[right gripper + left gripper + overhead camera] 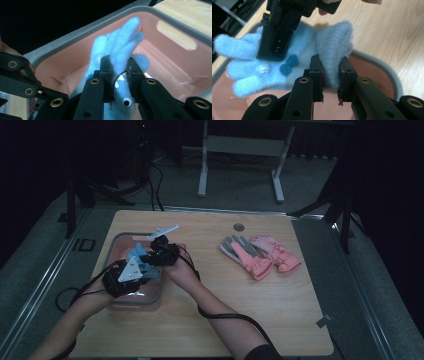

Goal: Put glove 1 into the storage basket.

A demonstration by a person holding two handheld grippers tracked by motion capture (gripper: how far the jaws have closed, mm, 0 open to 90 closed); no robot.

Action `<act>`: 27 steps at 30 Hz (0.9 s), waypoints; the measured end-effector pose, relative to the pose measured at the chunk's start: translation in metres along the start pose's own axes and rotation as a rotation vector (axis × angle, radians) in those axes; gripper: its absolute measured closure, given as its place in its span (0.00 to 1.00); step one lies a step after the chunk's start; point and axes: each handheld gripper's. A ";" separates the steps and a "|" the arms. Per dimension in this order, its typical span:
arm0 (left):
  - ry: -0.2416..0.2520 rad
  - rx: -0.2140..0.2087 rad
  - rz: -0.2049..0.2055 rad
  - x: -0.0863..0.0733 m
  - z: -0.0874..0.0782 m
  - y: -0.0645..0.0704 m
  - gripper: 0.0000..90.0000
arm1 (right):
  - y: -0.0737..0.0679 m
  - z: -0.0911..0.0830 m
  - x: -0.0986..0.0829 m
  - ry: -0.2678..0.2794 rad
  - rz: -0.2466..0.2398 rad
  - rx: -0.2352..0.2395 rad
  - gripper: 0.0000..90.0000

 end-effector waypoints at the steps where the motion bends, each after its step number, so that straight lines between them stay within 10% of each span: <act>1: -0.006 -0.003 -0.005 -0.002 0.001 -0.001 0.86 | 0.001 0.003 0.000 0.001 0.002 0.000 0.88; 19: -0.124 -0.061 -0.044 -0.016 0.034 -0.010 0.86 | 0.027 0.038 -0.013 -0.051 0.090 0.008 0.87; 27: -0.189 -0.097 -0.060 -0.024 0.057 -0.017 0.86 | 0.027 0.040 -0.007 -0.071 0.075 -0.053 0.64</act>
Point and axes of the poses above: each handheld gripper's, and its own axes: z roughly forward along the jaws, x roughly out of its top, y roughly to its right, and after that the axes turned 10 degrees about x, right-handed
